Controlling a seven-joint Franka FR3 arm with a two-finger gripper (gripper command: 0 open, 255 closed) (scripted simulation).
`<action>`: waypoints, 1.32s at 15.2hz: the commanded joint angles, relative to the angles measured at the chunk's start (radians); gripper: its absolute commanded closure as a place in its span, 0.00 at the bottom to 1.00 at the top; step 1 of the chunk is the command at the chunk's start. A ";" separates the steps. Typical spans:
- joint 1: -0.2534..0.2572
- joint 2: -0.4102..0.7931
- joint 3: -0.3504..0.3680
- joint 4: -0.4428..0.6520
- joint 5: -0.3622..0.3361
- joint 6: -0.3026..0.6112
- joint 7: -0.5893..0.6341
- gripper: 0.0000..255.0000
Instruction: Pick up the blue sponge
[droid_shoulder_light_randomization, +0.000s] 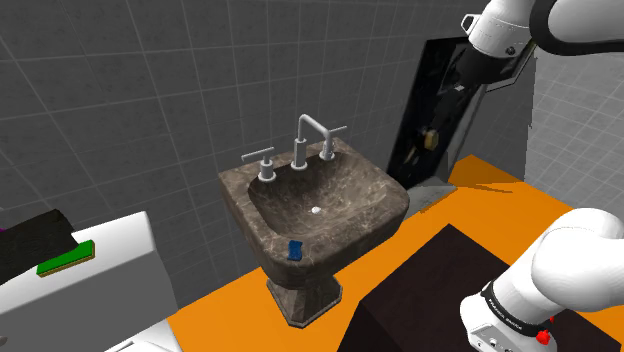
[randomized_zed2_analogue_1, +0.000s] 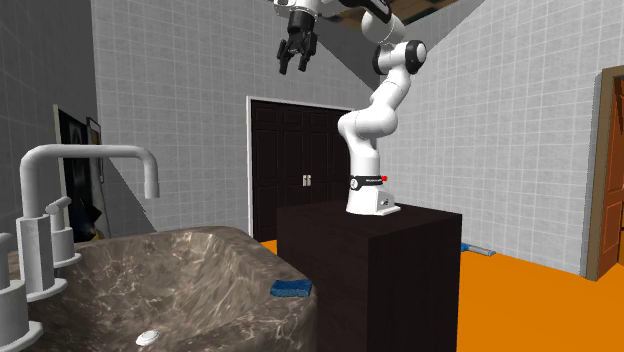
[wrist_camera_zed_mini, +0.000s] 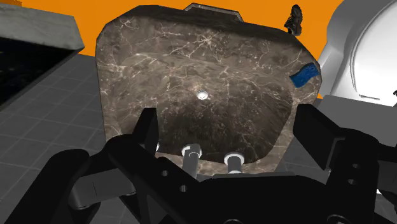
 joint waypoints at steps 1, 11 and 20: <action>0.000 0.000 0.000 0.000 0.000 0.000 0.000 0.00; 0.017 0.141 0.130 -0.169 0.087 0.264 0.198 0.00; 0.016 0.396 0.261 -0.209 0.128 0.527 0.385 0.00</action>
